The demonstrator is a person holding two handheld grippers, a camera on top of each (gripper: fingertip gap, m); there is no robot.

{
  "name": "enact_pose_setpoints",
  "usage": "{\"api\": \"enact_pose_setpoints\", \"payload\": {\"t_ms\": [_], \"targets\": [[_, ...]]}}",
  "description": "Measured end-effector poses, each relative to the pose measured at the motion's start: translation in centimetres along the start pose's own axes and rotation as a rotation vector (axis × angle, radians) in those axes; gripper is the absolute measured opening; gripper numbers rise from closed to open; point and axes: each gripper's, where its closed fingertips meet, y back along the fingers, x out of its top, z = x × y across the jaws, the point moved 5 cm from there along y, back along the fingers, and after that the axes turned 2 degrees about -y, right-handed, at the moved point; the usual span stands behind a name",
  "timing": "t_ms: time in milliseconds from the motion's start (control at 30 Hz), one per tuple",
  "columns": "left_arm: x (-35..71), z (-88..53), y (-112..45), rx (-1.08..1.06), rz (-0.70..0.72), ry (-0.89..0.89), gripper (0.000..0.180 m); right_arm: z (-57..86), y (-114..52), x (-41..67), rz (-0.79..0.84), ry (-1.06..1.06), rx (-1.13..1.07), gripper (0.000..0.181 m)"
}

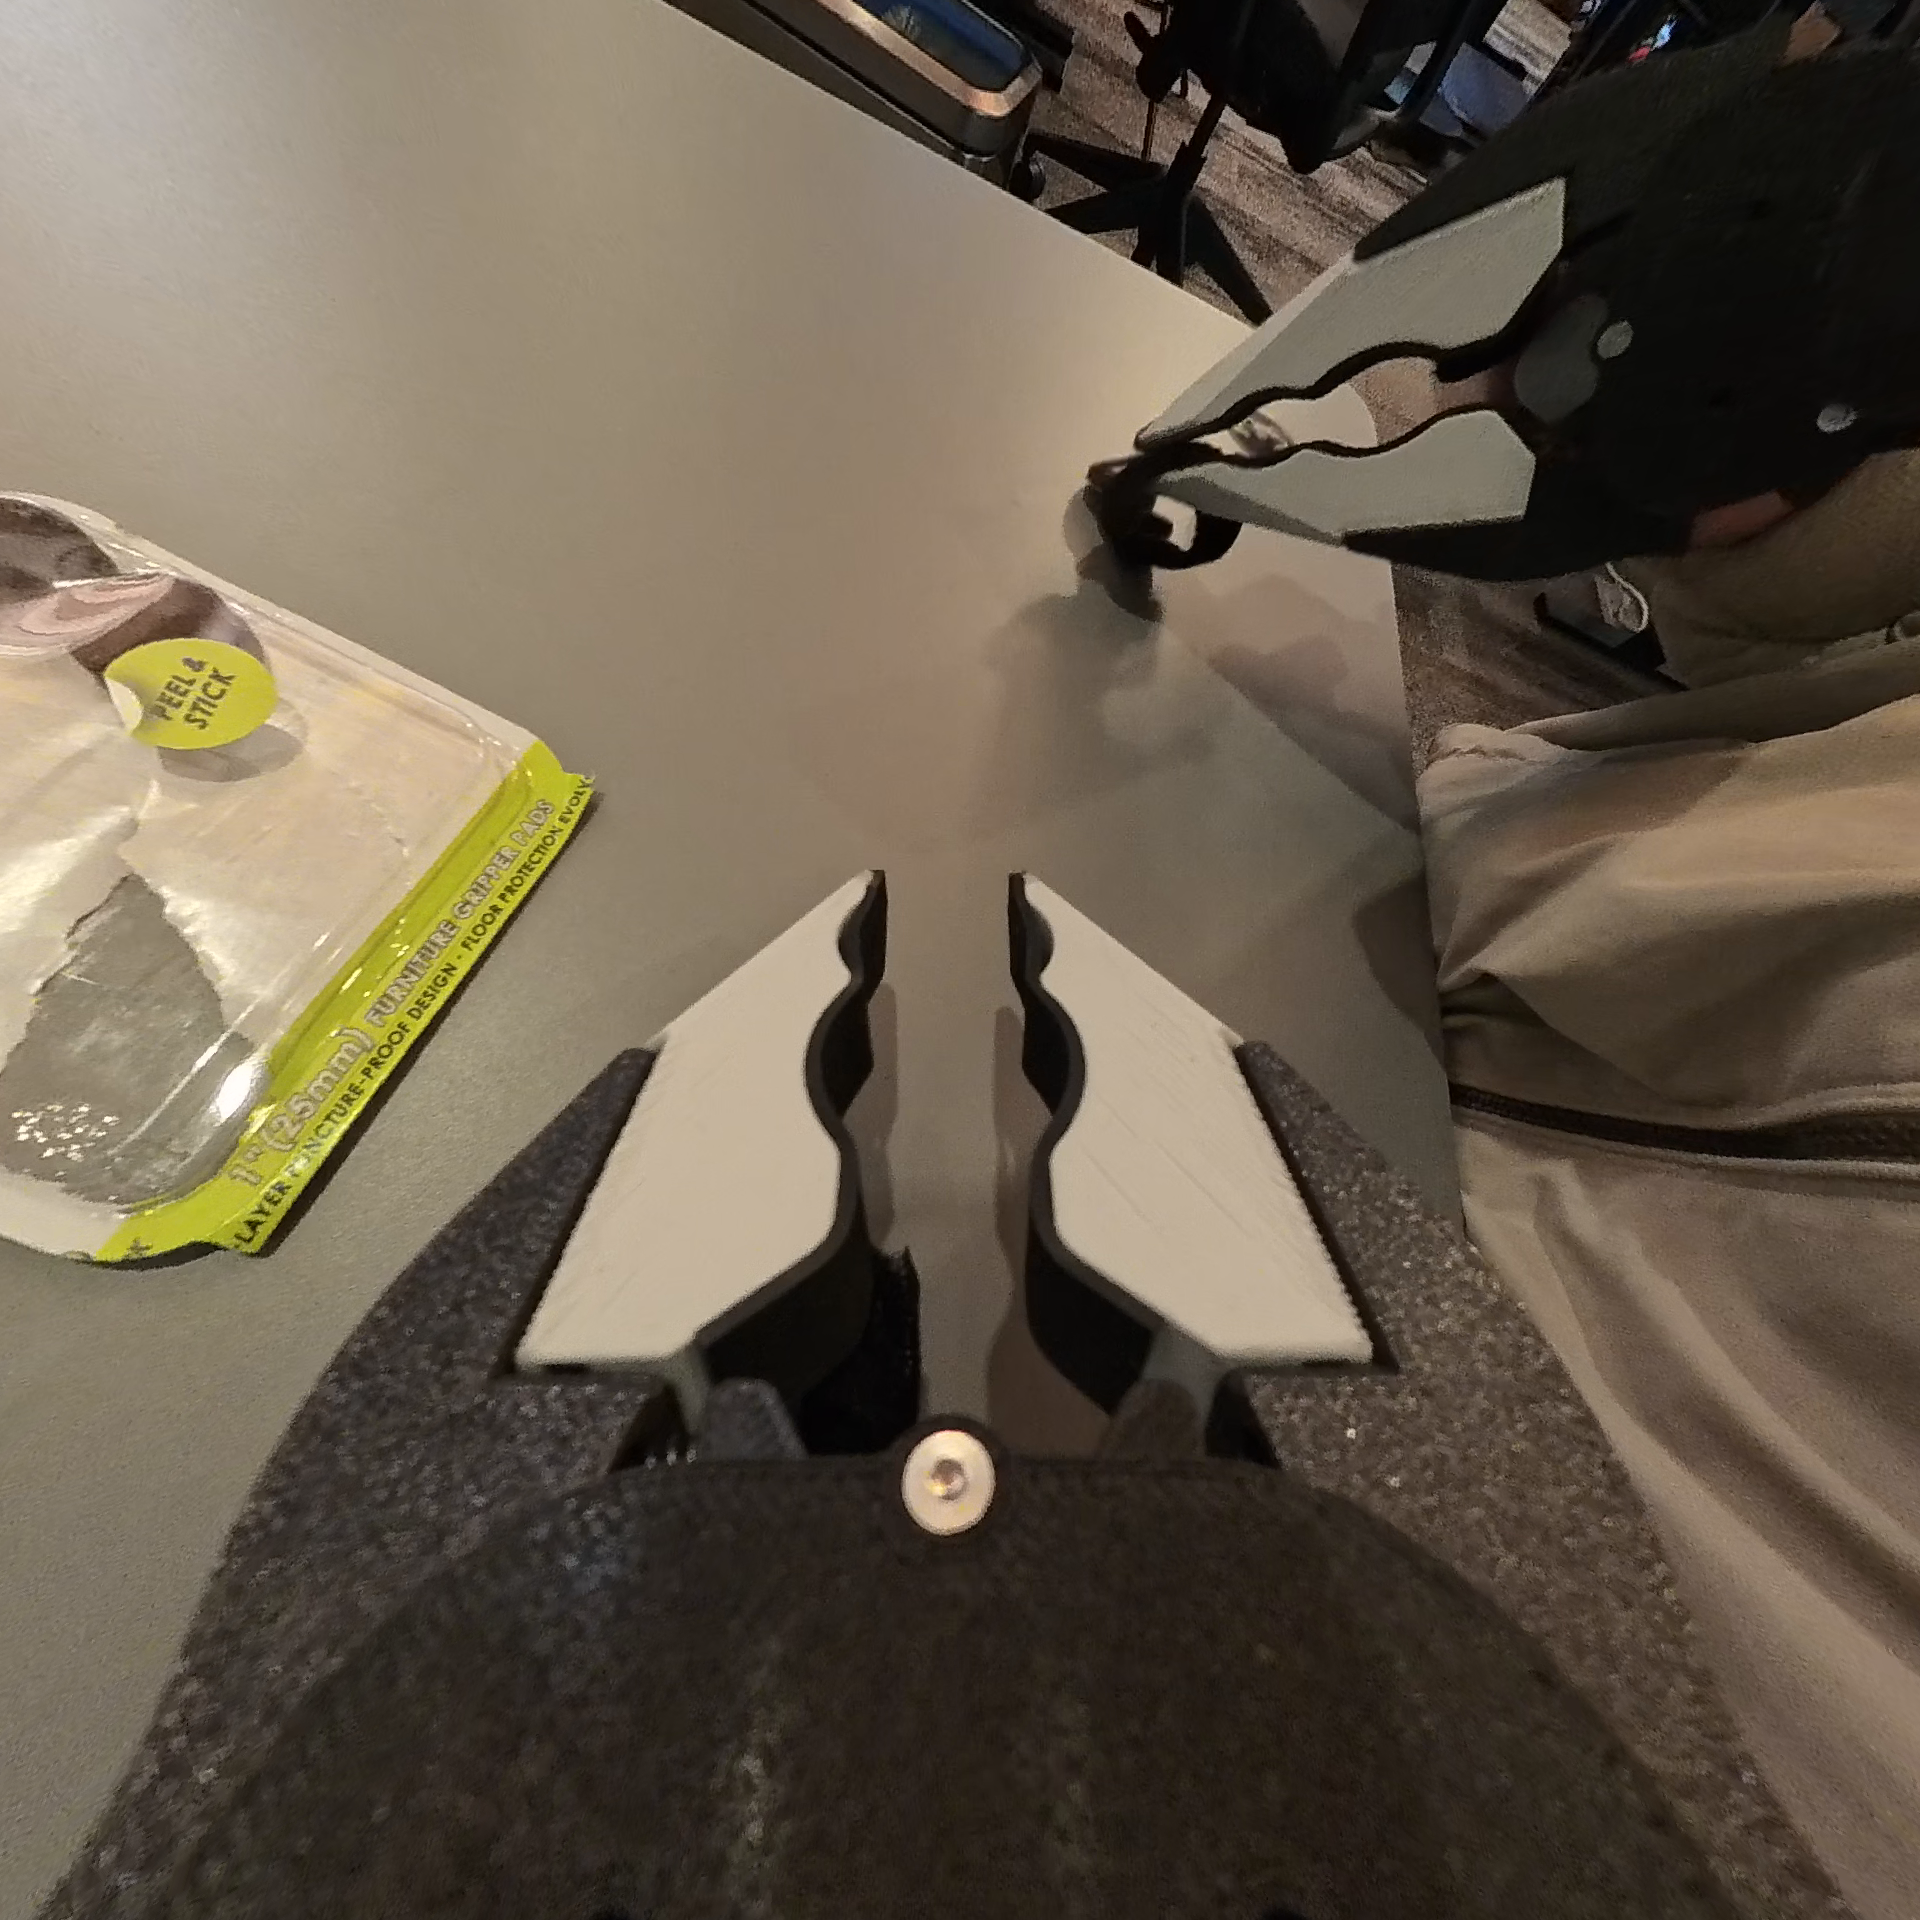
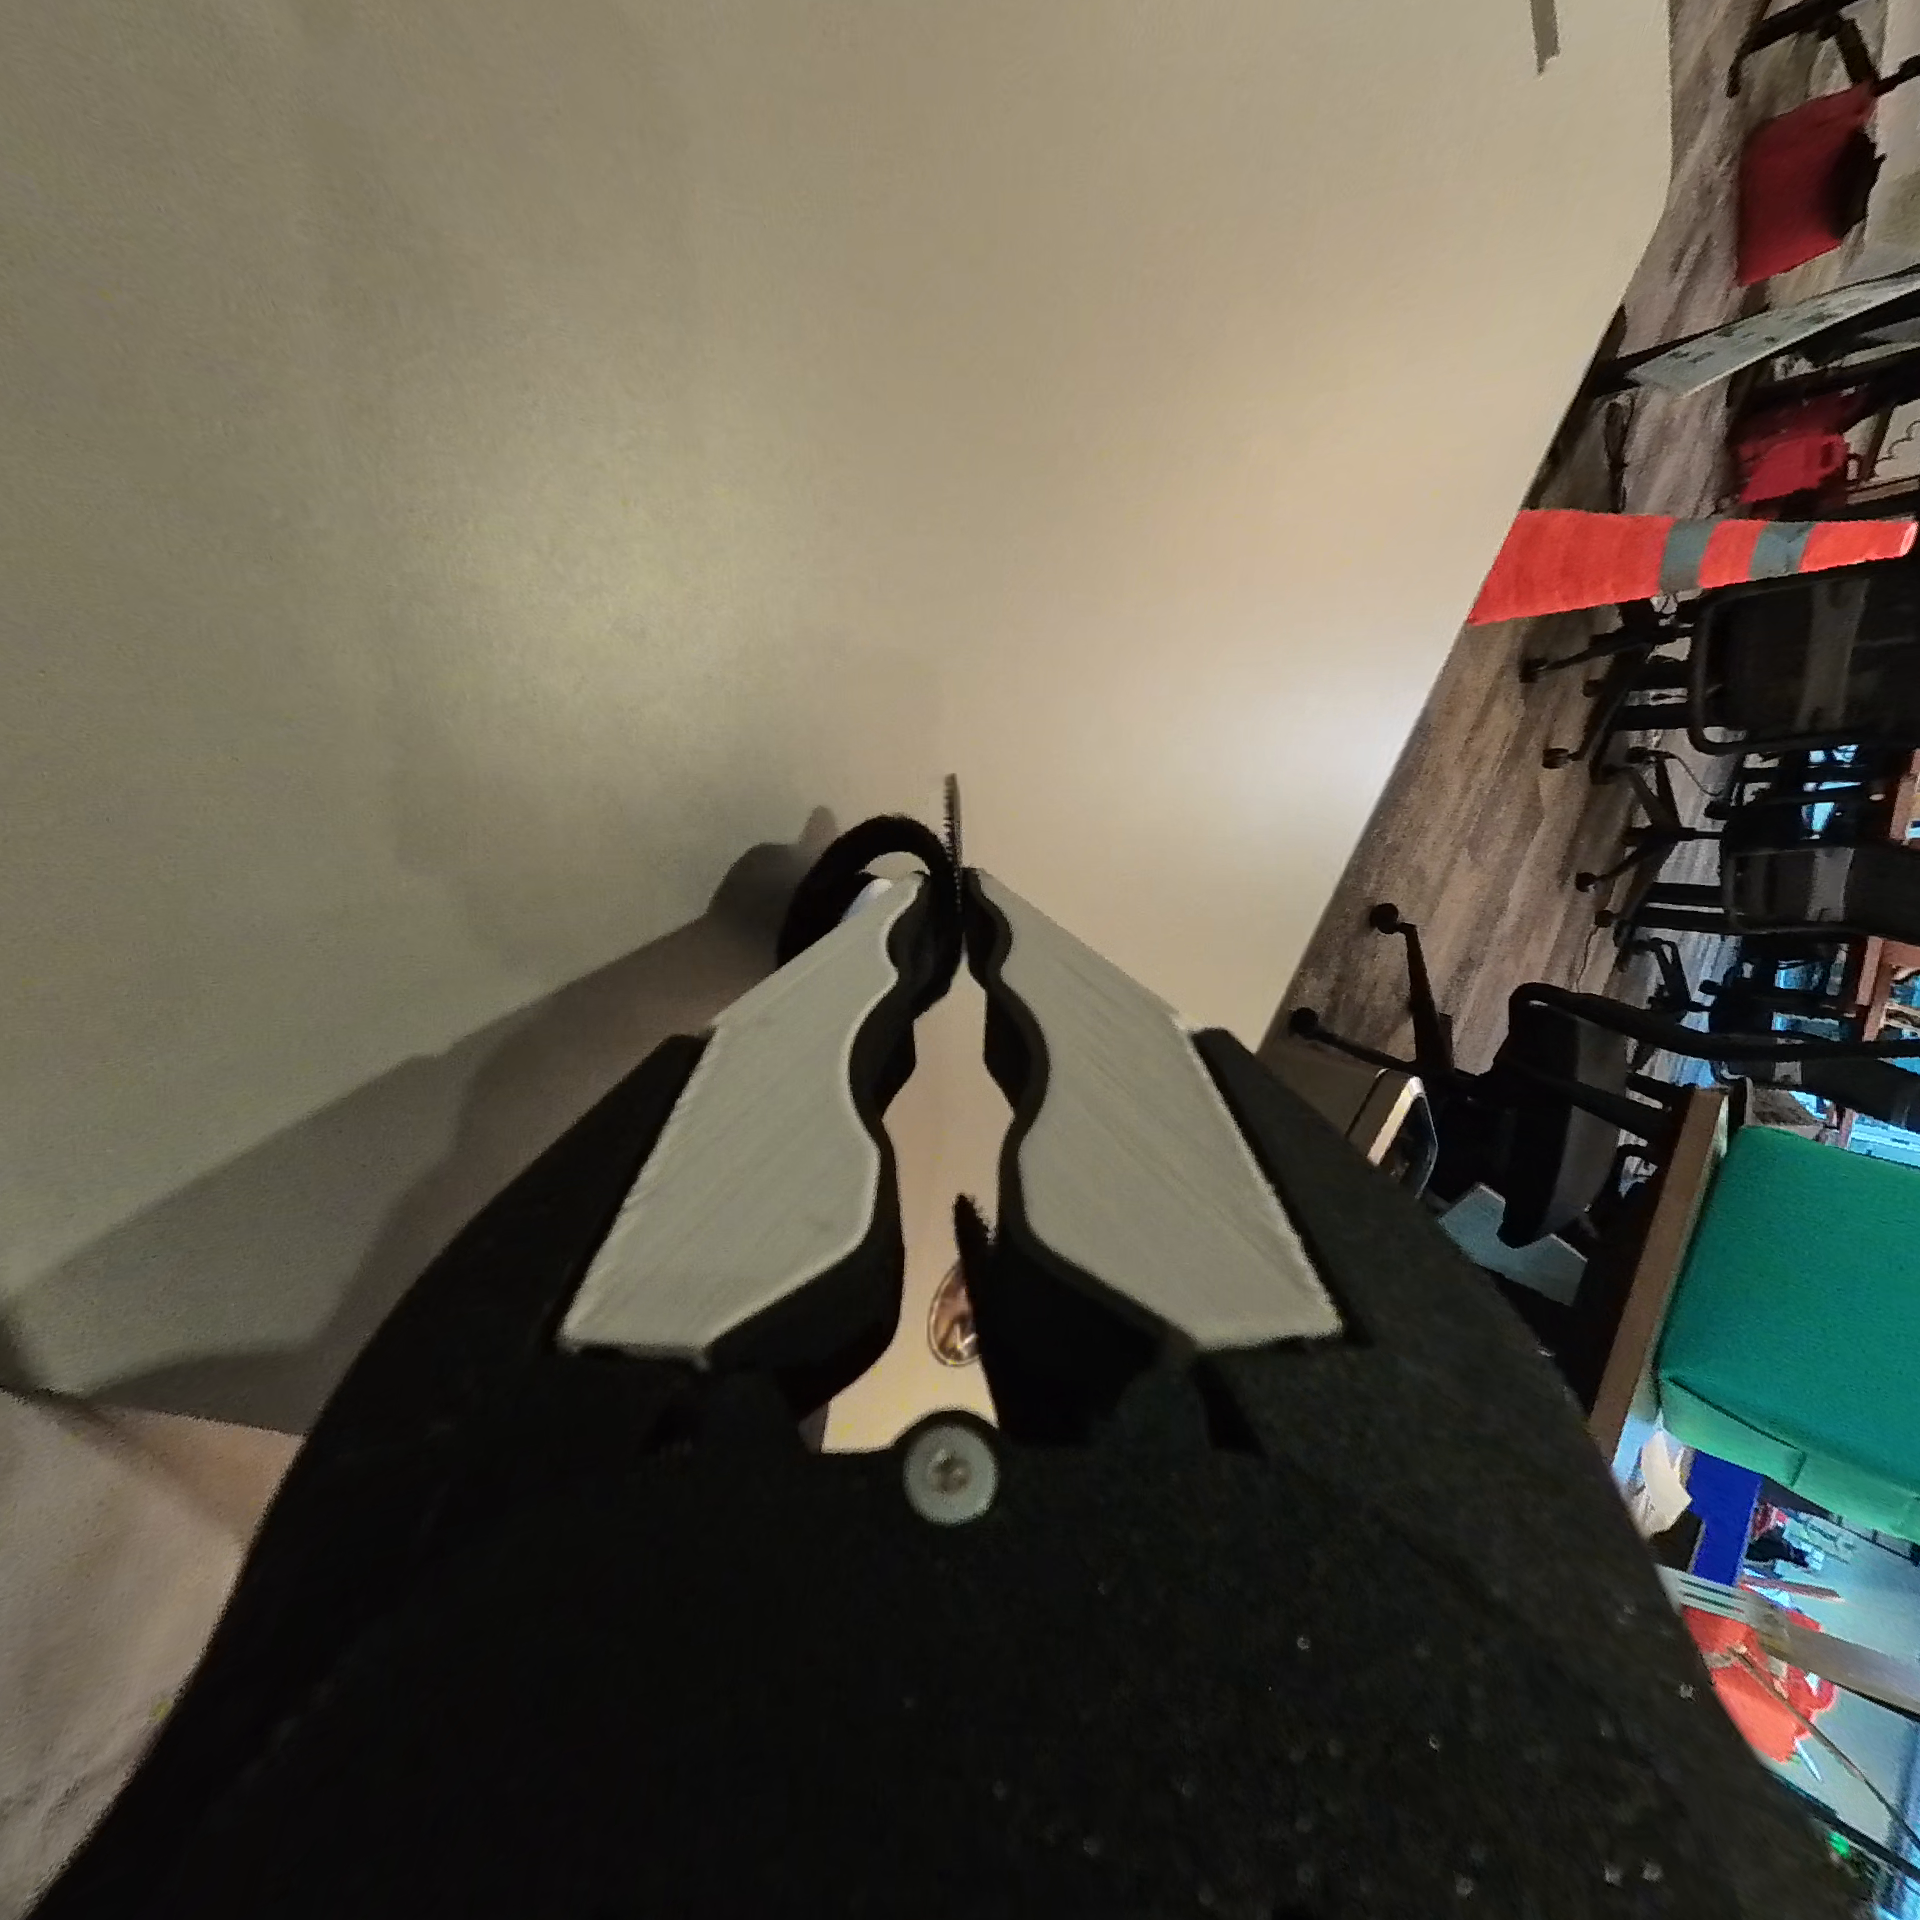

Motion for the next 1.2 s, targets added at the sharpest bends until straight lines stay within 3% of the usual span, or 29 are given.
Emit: {"api": "enact_pose_setpoints", "payload": {"t_ms": [400,600,767,900,1200], "targets": [[-0.1,0.1,0.1,0.001,0.0,0.003,0.023,3.6,2.3,3.1,0.251,-0.34,0.099,0.004],[0.1,0.2,0.1,-0.033,0.017,0.019,0.024,2.2,1.9,4.3,0.356,-0.393,0.164,0.004],[3.3,1.7,-0.2,-0.297,0.153,0.169,0.034,0.1,2.5,6.8,0.572,-0.332,0.159,0.004],[4.5,2.0,-1.8,-0.491,0.13,0.295,0.04,-0.8,3.5,7.9,0.717,-0.33,0.193,0.004],[5.1,2.9,-4.5,-0.6,0.071,0.341,0.02,-1.1,3.1,6.6,0.702,-0.36,0.241,0.005]]}}
